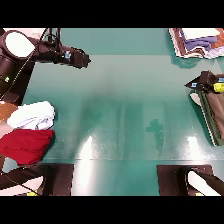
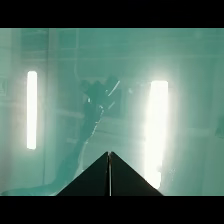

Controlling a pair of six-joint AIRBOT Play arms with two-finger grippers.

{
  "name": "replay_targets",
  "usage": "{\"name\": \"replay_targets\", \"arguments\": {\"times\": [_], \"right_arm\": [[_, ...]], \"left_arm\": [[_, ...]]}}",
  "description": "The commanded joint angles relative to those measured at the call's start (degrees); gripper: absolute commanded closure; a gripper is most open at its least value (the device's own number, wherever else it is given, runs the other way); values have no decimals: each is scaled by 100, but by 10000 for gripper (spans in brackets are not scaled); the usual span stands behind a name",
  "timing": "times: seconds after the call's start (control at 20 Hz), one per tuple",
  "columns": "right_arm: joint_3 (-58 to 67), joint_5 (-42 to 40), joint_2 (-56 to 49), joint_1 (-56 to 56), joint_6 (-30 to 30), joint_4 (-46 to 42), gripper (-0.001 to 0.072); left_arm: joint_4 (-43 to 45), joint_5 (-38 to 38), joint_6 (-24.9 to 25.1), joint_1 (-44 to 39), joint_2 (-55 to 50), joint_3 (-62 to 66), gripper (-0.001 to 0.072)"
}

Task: Fold the shirts.

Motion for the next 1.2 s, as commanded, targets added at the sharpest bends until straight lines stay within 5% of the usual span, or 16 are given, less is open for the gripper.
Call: {"name": "replay_targets", "arguments": {"times": [0.0, 0.85, 1.15], "right_arm": [[7, -2, 2, 9, 0, 4, 697], [2, 157, 2, 11, 0, 4, 697], [2, 153, 2, 11, 0, 0, 697]], "left_arm": [[2, 35, 0, -2, -2, 7, 680], [-155, 81, 0, 15, 13, 9, 680], [1432, -1902, -299, 1530, 533, -387, 680]]}}
